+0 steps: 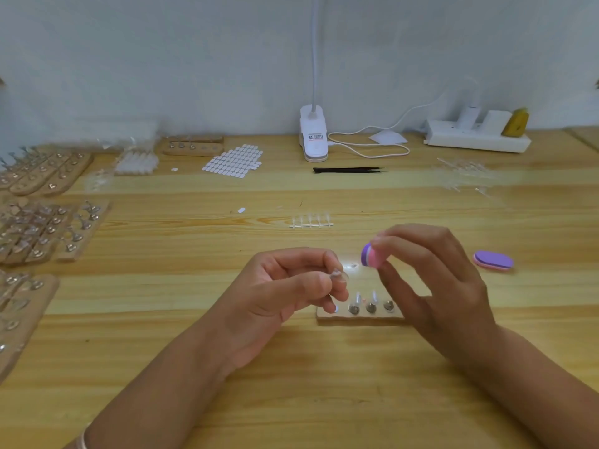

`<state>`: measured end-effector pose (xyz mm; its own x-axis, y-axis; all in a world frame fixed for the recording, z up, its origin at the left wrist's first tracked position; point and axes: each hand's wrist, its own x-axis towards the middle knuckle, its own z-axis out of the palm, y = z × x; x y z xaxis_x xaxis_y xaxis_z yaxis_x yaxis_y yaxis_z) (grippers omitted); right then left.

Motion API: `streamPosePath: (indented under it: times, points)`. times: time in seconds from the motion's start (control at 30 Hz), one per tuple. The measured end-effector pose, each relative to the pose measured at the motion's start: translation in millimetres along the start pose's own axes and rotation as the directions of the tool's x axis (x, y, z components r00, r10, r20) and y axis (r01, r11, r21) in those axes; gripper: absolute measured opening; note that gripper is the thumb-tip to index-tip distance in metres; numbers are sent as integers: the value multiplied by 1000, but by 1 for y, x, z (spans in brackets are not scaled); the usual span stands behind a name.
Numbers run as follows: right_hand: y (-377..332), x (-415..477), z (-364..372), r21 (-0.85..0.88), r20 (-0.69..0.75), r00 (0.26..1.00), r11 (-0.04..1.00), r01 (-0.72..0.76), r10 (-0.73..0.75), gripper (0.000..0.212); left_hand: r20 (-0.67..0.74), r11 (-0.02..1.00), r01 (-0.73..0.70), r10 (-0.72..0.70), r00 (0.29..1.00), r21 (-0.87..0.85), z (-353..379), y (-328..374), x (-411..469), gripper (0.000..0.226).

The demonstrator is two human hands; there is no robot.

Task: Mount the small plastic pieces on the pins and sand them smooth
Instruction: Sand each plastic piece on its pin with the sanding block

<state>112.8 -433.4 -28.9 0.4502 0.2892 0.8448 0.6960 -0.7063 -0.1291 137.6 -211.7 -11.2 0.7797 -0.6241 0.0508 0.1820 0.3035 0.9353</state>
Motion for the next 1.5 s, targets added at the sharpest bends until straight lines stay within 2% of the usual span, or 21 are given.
streamPosePath:
  times: [0.17, 0.37, 0.5, 0.77, 1.0, 1.2, 1.27, 1.37, 1.43, 1.5]
  points:
    - [-22, -5, 7, 140, 20, 998, 989, 54, -57, 26, 16, 1000, 2, -2, 1000, -1, 0, -2, 1, 21]
    - [-5, -2, 2, 81, -30, 988, 986, -148, 151, 22, -21, 999, -29, 29, 999, -14, -1, -1, 1, 19]
    - [-13, -4, 5, 142, -4, 986, 976, -165, 167, 19, -113, 997, -70, 67, 991, -18, -2, -3, 3, 26]
    - [-18, -1, 4, 235, 54, 958, 929, -287, 282, 19, -175, 988, -101, 120, 977, 113, -1, -6, 3, 29]
    - [-19, -1, 6, 224, 76, 962, 935, -274, 264, 16, -165, 987, -71, 95, 982, 147, 0, -12, 4, 30]
    - [-18, 0, 5, 231, 59, 964, 936, -265, 258, 17, -141, 992, -80, 94, 986, 101, 2, -14, 4, 27]
    - [-19, -1, 3, 328, 73, 954, 897, -297, 289, 20, -134, 990, -95, 108, 985, 103, 3, -14, 5, 33]
    - [-22, -3, -3, 505, 179, 917, 767, -397, 357, 25, -101, 981, -115, 132, 986, 159, 5, -14, 3, 34]
    - [-23, -3, -6, 518, 244, 892, 727, -452, 381, 21, -80, 968, -117, 138, 987, 221, 8, -14, 2, 31]
    - [-25, -2, -7, 486, 278, 884, 739, -467, 376, 15, -64, 958, -116, 138, 988, 263, 10, -14, 2, 30]
